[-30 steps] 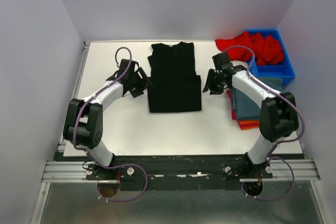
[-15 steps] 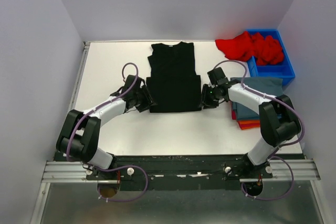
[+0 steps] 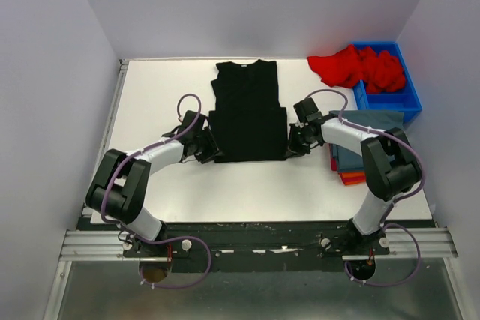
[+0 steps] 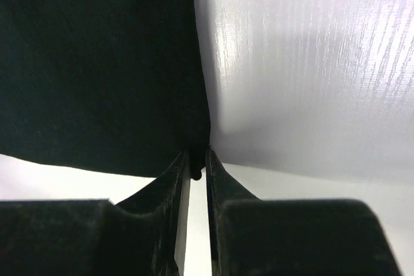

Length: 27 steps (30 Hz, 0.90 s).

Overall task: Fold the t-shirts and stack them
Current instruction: Grab one side of the 2/3 rectangular tshirt with both arms

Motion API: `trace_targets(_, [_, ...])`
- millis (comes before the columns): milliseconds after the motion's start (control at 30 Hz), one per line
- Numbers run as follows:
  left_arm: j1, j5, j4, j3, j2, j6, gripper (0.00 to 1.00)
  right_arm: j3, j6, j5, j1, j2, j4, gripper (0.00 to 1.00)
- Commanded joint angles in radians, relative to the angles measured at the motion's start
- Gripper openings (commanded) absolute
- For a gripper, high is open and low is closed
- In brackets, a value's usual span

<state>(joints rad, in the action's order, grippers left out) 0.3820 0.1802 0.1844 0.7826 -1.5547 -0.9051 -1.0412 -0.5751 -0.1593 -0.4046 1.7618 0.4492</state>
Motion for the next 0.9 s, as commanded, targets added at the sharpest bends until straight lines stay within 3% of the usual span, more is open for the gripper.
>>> trace_targets(0, [0.008, -0.024, 0.018, -0.022, -0.002, 0.015, 0.48, -0.003, 0.003, 0.0, 0.0, 0.025, -0.004, 0.21])
trace_targets(233, [0.008, -0.128, 0.136, 0.007, 0.076, 0.055, 0.52, -0.005, 0.008, 0.012, 0.0, 0.013, 0.002, 0.06])
trace_targets(400, [0.006, -0.171, 0.207, 0.043, 0.12, 0.09, 0.53, -0.008, 0.011, 0.012, 0.001, 0.016, 0.003, 0.02])
trace_targets(767, [0.04, -0.056, 0.078, 0.01, -0.033, 0.052, 0.5, -0.017, 0.012, 0.007, 0.0, 0.008, 0.013, 0.01])
trace_targets(867, [0.041, -0.038, 0.047, 0.003, -0.053, 0.046, 0.42, -0.017, 0.011, 0.006, 0.0, 0.004, 0.016, 0.01])
